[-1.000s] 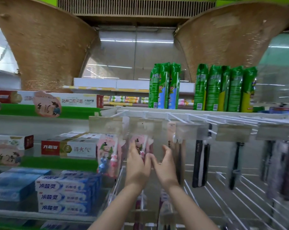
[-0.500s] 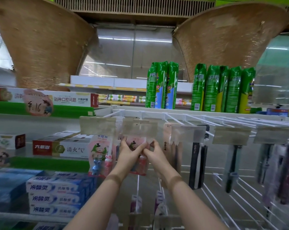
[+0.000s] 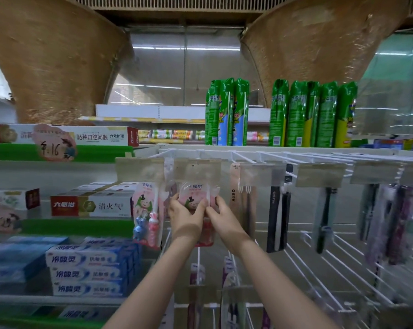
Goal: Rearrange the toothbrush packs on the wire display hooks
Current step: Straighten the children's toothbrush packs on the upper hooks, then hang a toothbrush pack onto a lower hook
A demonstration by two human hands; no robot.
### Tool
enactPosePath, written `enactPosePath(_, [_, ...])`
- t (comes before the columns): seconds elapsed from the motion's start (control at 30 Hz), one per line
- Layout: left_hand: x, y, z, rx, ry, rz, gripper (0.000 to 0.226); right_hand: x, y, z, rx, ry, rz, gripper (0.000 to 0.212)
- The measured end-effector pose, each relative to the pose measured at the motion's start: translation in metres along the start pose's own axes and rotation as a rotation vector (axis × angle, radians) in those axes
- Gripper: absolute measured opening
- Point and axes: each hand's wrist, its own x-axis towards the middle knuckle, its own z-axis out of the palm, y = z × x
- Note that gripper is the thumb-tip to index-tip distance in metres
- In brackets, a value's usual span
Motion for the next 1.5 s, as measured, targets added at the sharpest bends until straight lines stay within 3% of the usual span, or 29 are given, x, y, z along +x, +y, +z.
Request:
enactPosePath(0.1, [-0.002,-0.002,-0.002,-0.039,0.072,0.022,0.078,-0.006,-0.005,0.001,-0.071,0.021,-0.018,0.044])
enactPosePath(0.23, [-0.018,-0.006,-0.003,-0.071,0.132,0.062,0.078,-0.016,-0.004,-0.003,-0.185,0.182,-0.046,0.057])
enactPosePath(0.4, [-0.041,-0.007,0.0,-0.05,0.221,0.167,0.074,-0.04,0.0,-0.027,-0.189,0.323,-0.078,0.03])
enactPosePath(0.57, [-0.069,0.008,0.008,0.006,0.352,0.315,0.046,-0.053,0.011,-0.058,-0.129,0.441,-0.071,0.018])
enactPosePath(0.67, [-0.075,0.013,0.021,0.004,0.224,0.357,0.026,-0.061,0.011,-0.08,-0.102,0.539,-0.064,0.013])
enactPosePath(0.87, [-0.081,0.027,0.064,-0.177,-0.142,0.216,0.024,-0.067,0.013,-0.131,-0.051,0.711,-0.097,0.008])
enactPosePath(1.27, [-0.111,0.043,0.212,-0.273,-0.333,0.127,0.023,-0.115,0.02,-0.244,-0.174,0.921,-0.388,0.004])
enactPosePath(1.37, [-0.126,0.052,0.25,-0.276,-0.385,0.125,0.022,-0.122,0.024,-0.282,-0.172,0.974,-0.367,0.007])
enactPosePath(1.5, [-0.134,0.058,0.288,-0.233,-0.397,0.124,0.016,-0.117,0.036,-0.321,-0.192,0.867,-0.235,0.016])
